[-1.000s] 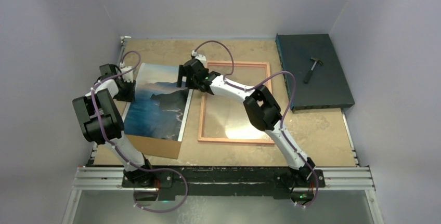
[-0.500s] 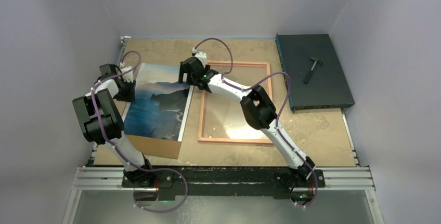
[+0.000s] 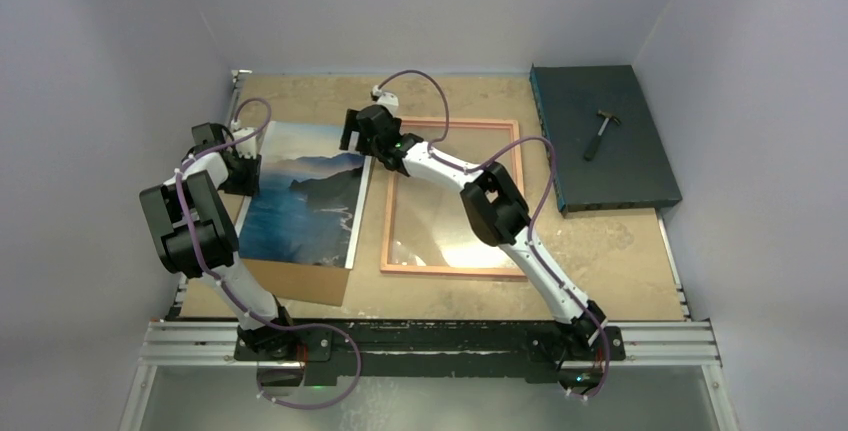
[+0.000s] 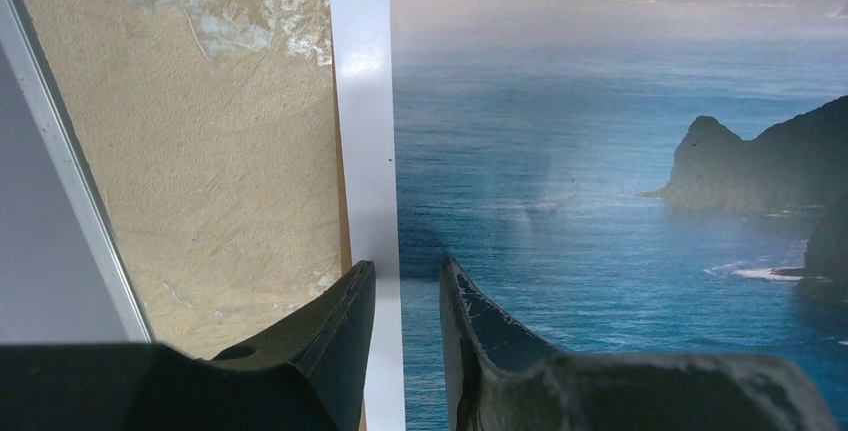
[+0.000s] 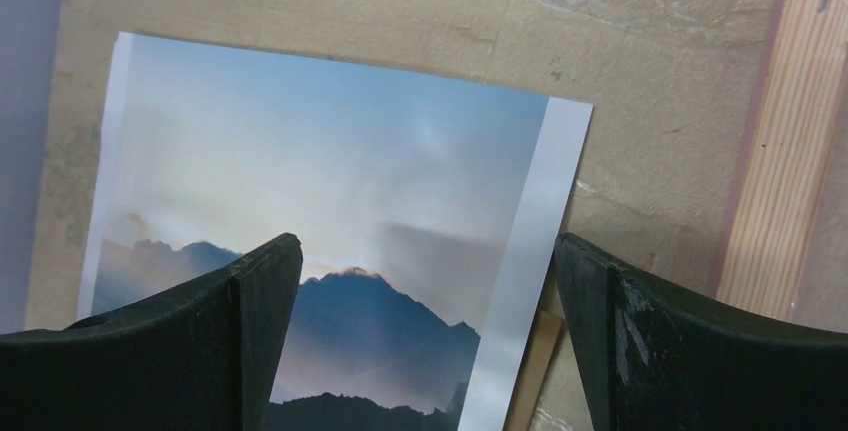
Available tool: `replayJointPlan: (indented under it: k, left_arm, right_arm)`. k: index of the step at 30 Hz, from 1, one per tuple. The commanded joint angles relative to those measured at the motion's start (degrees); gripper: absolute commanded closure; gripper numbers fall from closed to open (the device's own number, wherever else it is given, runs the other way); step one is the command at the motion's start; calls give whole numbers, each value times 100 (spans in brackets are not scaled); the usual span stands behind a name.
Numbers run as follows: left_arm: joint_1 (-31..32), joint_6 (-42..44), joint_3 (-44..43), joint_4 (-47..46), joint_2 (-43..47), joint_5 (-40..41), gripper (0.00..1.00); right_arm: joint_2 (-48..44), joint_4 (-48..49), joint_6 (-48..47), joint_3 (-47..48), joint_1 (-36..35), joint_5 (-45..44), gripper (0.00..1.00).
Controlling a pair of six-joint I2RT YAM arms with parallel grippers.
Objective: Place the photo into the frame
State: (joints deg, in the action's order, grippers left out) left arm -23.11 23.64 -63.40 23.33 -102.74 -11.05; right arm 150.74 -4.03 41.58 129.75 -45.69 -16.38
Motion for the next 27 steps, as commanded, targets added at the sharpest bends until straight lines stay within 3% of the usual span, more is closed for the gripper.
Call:
replayJointPlan:
  k: [1,12,27]
  left_arm:
    - [26,135,14,110,-117,36,72]
    - [23,207,82,93,-91,57,72]
    - [31,176,98,101,-53,41,73]
  right_arm:
    - [-269,502,264,-681,7,632,1]
    - [-998,2456,437,-1979,60,1480,1]
    - [-1782,3753,1647,-3271,86,2447,1]
